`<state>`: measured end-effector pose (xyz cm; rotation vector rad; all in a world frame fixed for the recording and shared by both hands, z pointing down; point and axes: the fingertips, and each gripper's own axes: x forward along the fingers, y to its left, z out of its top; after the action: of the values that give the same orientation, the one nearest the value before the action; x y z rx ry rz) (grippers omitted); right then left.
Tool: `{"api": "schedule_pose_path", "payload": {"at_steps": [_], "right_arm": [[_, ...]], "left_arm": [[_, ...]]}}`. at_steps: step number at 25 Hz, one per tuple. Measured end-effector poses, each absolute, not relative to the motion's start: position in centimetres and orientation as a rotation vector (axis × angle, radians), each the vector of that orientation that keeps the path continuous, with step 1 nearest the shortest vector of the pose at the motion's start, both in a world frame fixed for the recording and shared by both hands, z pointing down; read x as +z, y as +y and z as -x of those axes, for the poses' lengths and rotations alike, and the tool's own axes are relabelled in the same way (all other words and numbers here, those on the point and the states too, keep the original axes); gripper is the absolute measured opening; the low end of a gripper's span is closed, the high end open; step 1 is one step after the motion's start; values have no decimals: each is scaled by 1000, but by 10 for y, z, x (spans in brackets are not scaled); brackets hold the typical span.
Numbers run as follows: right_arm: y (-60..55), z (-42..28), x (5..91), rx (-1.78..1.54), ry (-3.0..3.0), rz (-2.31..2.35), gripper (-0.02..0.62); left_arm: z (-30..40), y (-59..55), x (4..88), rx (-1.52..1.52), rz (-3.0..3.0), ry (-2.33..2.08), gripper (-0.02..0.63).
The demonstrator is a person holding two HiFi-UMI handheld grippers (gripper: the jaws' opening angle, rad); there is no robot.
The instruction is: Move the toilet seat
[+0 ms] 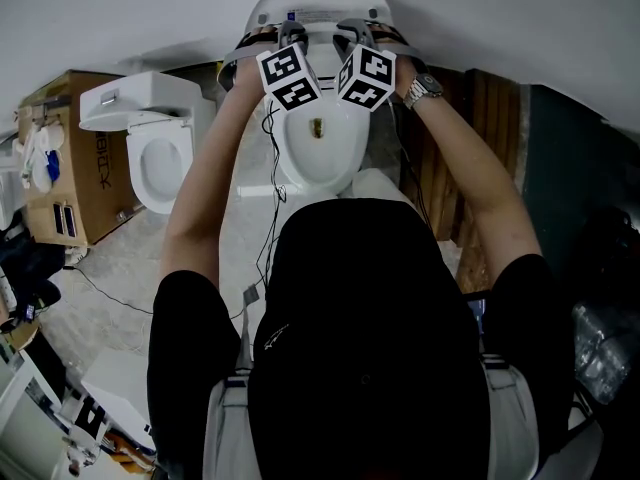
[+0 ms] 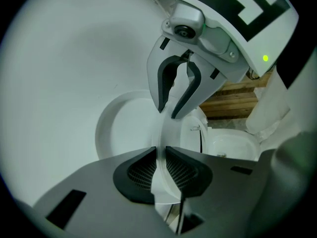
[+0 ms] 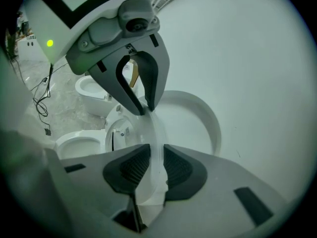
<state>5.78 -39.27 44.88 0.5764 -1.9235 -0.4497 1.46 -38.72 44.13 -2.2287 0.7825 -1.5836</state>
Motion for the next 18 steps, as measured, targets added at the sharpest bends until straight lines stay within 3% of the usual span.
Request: {"api": "schedule_pose_path", "payload": {"at_steps": [18], "right_arm": [[-426, -58, 452, -401, -1923, -609, 103]], "left_arm": [[-15, -420, 443, -1546, 2262, 895, 69]]}}
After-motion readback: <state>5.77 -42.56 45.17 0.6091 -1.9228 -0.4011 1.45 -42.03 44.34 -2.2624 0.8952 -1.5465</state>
